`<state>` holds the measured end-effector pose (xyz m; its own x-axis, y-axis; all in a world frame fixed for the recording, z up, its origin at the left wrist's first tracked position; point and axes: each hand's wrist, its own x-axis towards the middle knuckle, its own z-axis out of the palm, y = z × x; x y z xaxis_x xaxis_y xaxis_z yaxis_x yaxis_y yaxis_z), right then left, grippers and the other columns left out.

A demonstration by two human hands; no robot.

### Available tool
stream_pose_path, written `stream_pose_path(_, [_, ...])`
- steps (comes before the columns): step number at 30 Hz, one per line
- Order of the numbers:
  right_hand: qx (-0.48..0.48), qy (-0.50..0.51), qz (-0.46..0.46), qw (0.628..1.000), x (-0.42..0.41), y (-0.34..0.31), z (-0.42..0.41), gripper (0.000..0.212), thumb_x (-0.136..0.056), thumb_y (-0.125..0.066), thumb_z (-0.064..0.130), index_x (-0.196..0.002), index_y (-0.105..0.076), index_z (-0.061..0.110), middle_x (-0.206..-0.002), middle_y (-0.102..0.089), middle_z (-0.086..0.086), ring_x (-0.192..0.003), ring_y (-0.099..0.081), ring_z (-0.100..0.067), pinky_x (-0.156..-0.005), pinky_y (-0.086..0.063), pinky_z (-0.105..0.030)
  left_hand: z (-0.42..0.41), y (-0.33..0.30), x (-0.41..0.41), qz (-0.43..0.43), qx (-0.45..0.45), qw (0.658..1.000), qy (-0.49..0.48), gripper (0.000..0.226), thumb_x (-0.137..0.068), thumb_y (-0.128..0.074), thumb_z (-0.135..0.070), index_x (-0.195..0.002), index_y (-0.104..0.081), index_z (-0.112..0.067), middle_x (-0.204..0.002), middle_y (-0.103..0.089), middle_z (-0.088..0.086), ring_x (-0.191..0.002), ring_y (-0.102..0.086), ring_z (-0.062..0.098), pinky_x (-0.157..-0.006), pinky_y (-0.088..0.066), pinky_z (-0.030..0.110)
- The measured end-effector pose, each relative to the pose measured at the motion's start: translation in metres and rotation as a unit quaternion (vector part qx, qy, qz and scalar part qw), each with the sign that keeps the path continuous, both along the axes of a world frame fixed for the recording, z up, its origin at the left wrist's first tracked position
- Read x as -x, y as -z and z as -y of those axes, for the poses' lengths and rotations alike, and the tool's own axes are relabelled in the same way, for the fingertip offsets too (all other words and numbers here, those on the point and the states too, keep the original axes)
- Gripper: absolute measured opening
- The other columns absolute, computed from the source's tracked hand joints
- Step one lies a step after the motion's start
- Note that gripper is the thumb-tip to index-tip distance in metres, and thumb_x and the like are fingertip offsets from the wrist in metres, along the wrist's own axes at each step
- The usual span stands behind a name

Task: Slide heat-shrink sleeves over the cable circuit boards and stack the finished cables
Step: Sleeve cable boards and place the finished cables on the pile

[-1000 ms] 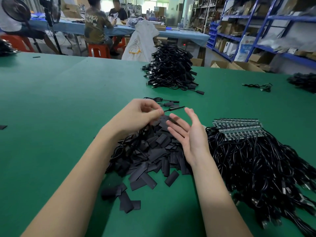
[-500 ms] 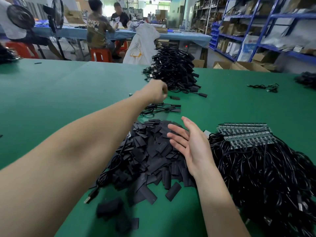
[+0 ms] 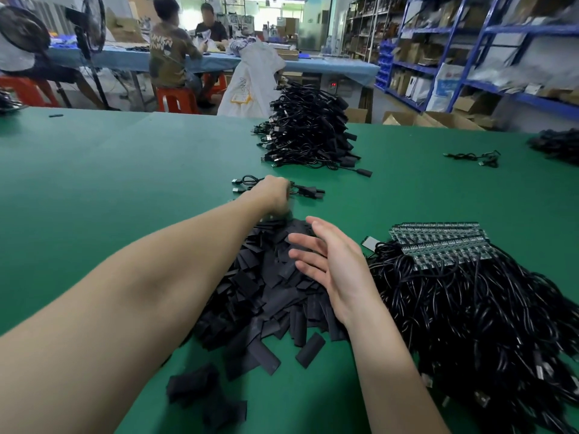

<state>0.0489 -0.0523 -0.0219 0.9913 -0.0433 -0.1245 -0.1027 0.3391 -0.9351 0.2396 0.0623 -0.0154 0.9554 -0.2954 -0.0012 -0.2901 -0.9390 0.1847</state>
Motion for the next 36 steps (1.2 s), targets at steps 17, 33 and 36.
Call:
stream_pose_path(17, [0.077,0.004,-0.008,0.997,0.003,-0.004,-0.001,0.017,-0.103,-0.055,0.022,-0.105,-0.071,0.017,-0.083,-0.079,0.000,-0.062,-0.068,-0.010,-0.058,-0.055,-0.018,-0.050,0.009,0.137,0.100,0.352,0.930,-0.033,0.007,-0.090,-0.069,-0.026,-0.082,-0.066,-0.025,-0.077,-0.068,-0.012,-0.070,-0.063,0.000,-0.065,-0.042,0.006])
stream_pose_path(33, [0.257,-0.006,0.029,0.966,0.001,0.009,-0.015,0.014,-0.101,-0.059,0.024,-0.098,-0.072,0.023,-0.083,-0.078,0.006,-0.067,-0.066,-0.009,-0.058,-0.046,-0.021,-0.106,0.007,0.135,-0.033,0.151,0.980,-0.127,0.022,-0.096,-0.056,-0.024,-0.116,-0.062,-0.017,-0.119,-0.067,0.011,-0.115,-0.058,0.032,-0.094,-0.045,0.032])
stream_pose_path(36, [0.277,-0.005,0.038,0.960,0.000,0.011,-0.017,0.015,-0.100,-0.059,0.024,-0.095,-0.073,0.024,-0.082,-0.078,0.008,-0.066,-0.067,-0.006,-0.055,-0.045,-0.016,-0.108,0.010,0.137,-0.057,0.148,0.978,-0.138,0.028,-0.093,-0.064,-0.029,-0.119,-0.067,-0.018,-0.119,-0.068,0.008,-0.114,-0.059,0.027,-0.089,-0.043,0.026])
